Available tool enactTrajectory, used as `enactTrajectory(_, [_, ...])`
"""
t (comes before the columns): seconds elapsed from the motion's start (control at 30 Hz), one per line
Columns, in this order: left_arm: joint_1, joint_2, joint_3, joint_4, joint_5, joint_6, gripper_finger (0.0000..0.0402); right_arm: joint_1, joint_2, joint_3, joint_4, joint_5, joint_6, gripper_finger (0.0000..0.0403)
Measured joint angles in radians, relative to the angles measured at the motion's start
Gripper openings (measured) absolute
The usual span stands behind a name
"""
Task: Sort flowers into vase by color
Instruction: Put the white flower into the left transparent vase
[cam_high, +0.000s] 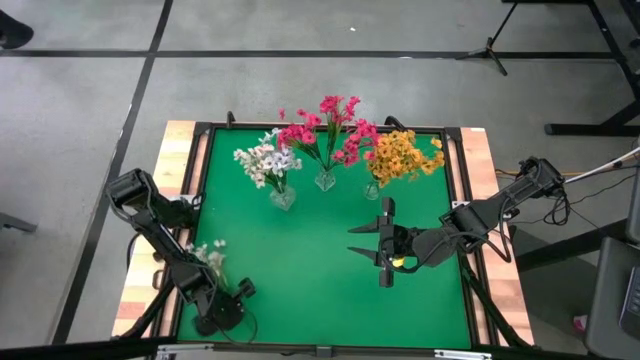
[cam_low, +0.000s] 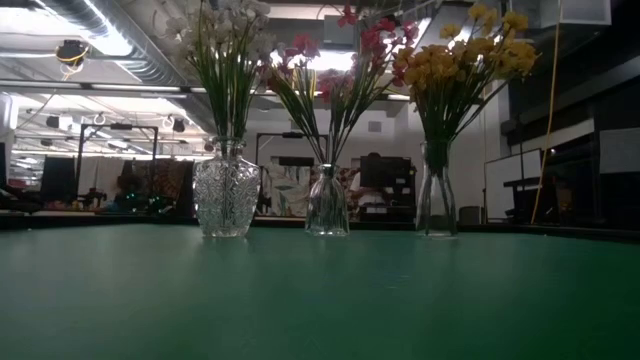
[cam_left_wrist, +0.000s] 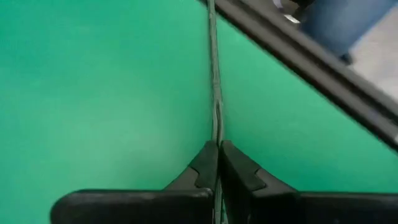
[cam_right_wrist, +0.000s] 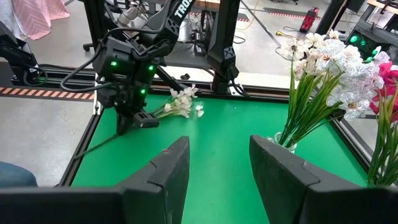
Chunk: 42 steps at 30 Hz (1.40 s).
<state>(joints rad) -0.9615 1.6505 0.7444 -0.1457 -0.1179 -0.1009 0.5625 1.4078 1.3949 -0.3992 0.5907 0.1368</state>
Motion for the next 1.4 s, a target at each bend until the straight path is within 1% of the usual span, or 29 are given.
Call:
enactTrajectory(0.07, [0.0,0.0,0.0,-0.003,-0.058,-0.001,0.0003,0.0,0.0,0.0,0.0,0.0,0.0,0.0166])
enactTrajectory(0.17, [0.001,0.0,0.001,-0.01,-0.179,0.001,0.0001,0.0,0.0,0.0,0.0,0.0,0.0,0.0166])
enactTrajectory(0.23, [0.005,0.002,0.016,-0.046,-0.268,0.007,0.0001,0.0,0.0,0.0,0.0,0.0,0.0,0.0166])
enactTrajectory(0.37, [0.036,0.002,0.065,-0.111,-0.404,0.043,0.0,0.0,0.0,0.0,0.0,0.0,0.0,0.0166])
enactTrajectory(0.43, [0.055,0.002,0.082,-0.111,-0.457,0.074,0.0,0.0,0.0,0.0,0.0,0.0,0.0,0.0166])
enactTrajectory(0.6, [0.105,0.002,0.109,-0.11,-0.548,0.166,0.0,0.0,0.0,0.0,-0.002,0.001,0.022,0.0166])
enactTrajectory(0.73, [0.131,0.002,0.136,-0.115,-0.612,0.349,0.0,0.0,0.0,0.0,-0.058,0.036,0.118,0.0166])
enactTrajectory(0.83, [0.143,0.002,0.152,-0.115,-0.655,0.506,0.0,0.0,0.004,0.0,-0.103,0.031,0.213,0.0166])
enactTrajectory(1.0, [0.152,0.002,0.162,-0.103,-0.786,0.799,0.0,0.0,0.005,0.0,-0.105,-0.006,0.408,0.0166])
enactTrajectory(1.13, [0.139,0.002,0.162,-0.088,-0.867,0.976,0.0,0.0,0.017,0.0,-0.103,-0.009,0.552,0.0166])
enactTrajectory(1.17, [0.136,0.002,0.162,-0.083,-0.888,1.015,0.0,0.0,0.026,0.0,-0.106,-0.017,0.58,0.0166])
enactTrajectory(1.23, [0.132,0.002,0.162,-0.067,-0.924,1.076,0.0,0.0,0.053,-0.001,-0.1,-0.067,0.622,0.0166])
enactTrajectory(1.33, [0.125,0.002,0.162,-0.051,-0.956,1.143,0.0,-0.002,0.111,-0.002,-0.063,-0.111,0.641,0.017])
enactTrajectory(1.4, [0.117,0.002,0.162,-0.028,-0.97,1.191,0.0,-0.009,0.155,-0.002,-0.021,-0.152,0.64,0.0181])
